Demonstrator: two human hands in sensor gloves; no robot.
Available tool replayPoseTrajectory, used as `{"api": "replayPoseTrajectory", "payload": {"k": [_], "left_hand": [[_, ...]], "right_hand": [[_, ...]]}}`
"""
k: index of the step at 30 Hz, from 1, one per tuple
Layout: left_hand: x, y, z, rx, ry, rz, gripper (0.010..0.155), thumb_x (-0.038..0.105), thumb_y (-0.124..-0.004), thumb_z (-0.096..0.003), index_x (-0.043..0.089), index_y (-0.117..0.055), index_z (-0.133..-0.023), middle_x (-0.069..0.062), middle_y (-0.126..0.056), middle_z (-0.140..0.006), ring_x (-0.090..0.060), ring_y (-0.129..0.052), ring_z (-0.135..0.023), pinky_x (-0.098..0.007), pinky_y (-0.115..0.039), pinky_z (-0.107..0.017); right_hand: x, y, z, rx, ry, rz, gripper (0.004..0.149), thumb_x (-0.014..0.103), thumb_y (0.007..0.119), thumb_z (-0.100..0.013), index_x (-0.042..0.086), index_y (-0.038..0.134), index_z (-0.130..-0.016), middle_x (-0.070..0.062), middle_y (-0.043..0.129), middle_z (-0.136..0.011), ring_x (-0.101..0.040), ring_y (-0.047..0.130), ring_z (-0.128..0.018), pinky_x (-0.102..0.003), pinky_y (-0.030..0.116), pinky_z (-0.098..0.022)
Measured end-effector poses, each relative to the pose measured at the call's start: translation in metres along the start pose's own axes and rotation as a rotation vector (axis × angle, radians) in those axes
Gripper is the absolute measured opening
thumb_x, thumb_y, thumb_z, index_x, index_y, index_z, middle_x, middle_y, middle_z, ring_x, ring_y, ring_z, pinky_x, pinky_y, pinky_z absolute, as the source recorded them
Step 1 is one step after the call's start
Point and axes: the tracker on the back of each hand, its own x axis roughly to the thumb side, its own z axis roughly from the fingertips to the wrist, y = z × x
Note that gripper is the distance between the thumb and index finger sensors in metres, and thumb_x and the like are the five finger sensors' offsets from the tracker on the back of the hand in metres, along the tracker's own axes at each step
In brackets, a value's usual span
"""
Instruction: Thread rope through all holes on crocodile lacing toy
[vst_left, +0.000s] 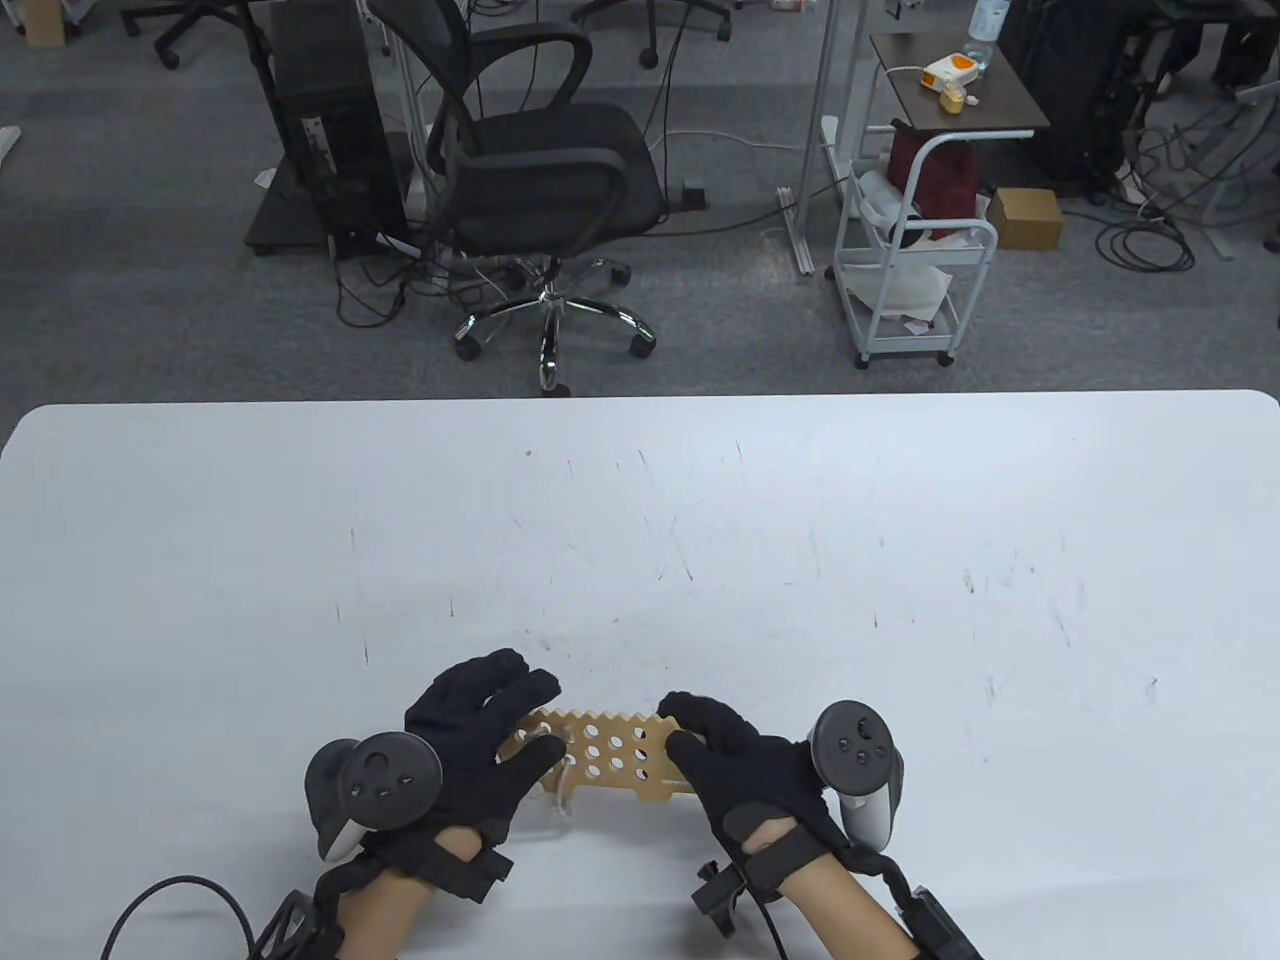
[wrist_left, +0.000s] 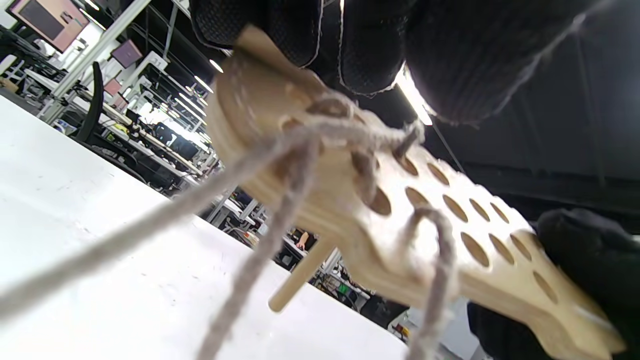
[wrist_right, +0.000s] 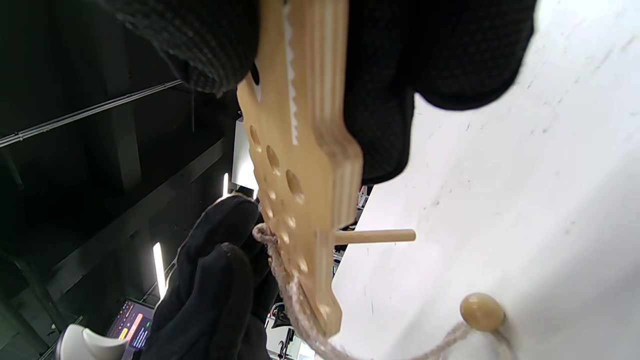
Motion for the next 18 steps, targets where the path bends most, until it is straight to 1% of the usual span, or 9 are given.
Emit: {"api": "replayPoseTrajectory", "payload": {"k": [6, 13, 18], "left_hand": [[-0.013, 0.012, 0.0, 0.073, 0.048, -0.006, 0.063, 0.057, -0.084, -0.0418, 0.035, -0.073, -0.1, -0.006, -0.063, -0.108, -0.036, -0.059, -0.1, -0.058, -0.044, -0.076], [-0.027, 0.022, 0.001, 0.145, 0.115, 0.007, 0.06, 0.055, -0.085, -0.042, 0.037, -0.075, -0.099, -0.005, -0.068, -0.106, -0.035, -0.064, -0.098, -0.059, -0.046, -0.076], [-0.036, 0.024, 0.001, 0.165, 0.174, 0.03, 0.059, 0.053, -0.084, -0.0426, 0.036, -0.075, -0.098, -0.006, -0.069, -0.105, -0.036, -0.065, -0.097, -0.059, -0.047, -0.076]], "right_hand": [[0.0, -0.003, 0.0, -0.023, -0.002, -0.006, 0.051, 0.031, 0.078, -0.047, 0.007, 0.07, -0.091, -0.012, 0.094, -0.077, -0.031, 0.103, -0.056, -0.046, 0.08, -0.041], [0.0, -0.008, 0.0, -0.053, -0.007, -0.022, 0.05, 0.031, 0.077, -0.047, 0.007, 0.07, -0.091, -0.012, 0.094, -0.077, -0.031, 0.102, -0.056, -0.046, 0.08, -0.041], [0.001, -0.012, 0.0, -0.072, -0.009, -0.038, 0.05, 0.03, 0.077, -0.047, 0.007, 0.07, -0.091, -0.013, 0.094, -0.076, -0.032, 0.102, -0.056, -0.047, 0.079, -0.042]]}}
